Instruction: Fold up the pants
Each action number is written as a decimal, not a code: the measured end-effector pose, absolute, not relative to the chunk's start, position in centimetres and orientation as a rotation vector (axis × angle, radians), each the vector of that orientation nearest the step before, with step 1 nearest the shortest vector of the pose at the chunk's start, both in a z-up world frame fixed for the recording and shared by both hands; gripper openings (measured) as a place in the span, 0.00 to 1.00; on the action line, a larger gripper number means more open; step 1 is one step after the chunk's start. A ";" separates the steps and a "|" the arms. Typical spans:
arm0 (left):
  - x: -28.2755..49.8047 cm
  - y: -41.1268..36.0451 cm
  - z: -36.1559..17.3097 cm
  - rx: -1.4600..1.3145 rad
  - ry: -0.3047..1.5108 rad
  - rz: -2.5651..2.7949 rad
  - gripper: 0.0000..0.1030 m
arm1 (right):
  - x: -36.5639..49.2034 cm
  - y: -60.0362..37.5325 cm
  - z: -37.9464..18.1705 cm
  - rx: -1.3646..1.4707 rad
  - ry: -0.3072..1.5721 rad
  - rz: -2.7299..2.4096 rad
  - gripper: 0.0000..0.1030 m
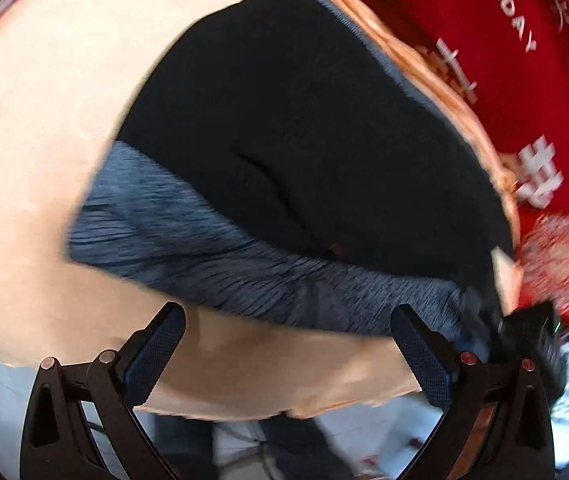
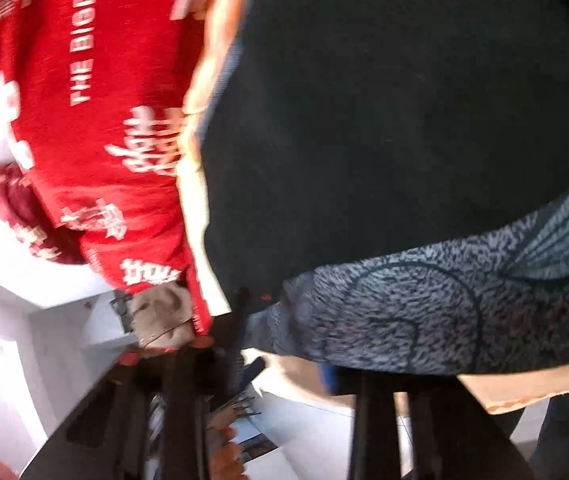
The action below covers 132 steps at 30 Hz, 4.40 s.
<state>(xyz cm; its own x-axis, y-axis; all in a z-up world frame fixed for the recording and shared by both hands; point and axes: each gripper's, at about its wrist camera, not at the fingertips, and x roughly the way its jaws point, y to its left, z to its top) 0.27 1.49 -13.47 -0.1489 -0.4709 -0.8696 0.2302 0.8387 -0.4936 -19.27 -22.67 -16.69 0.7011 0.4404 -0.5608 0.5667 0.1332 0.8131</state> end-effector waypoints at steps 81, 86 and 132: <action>11.8 -18.7 -11.5 0.483 1.251 -0.330 0.86 | -2.9 -46.7 -10.1 0.883 1.150 -0.210 0.35; 5.2 -22.0 -9.6 0.541 1.282 -0.481 0.86 | -11.2 -47.6 -6.0 0.940 1.090 -0.255 0.63; -16.9 -45.5 -9.4 0.431 1.443 -1.026 0.27 | -44.4 -49.2 -1.8 1.254 0.822 -0.549 0.14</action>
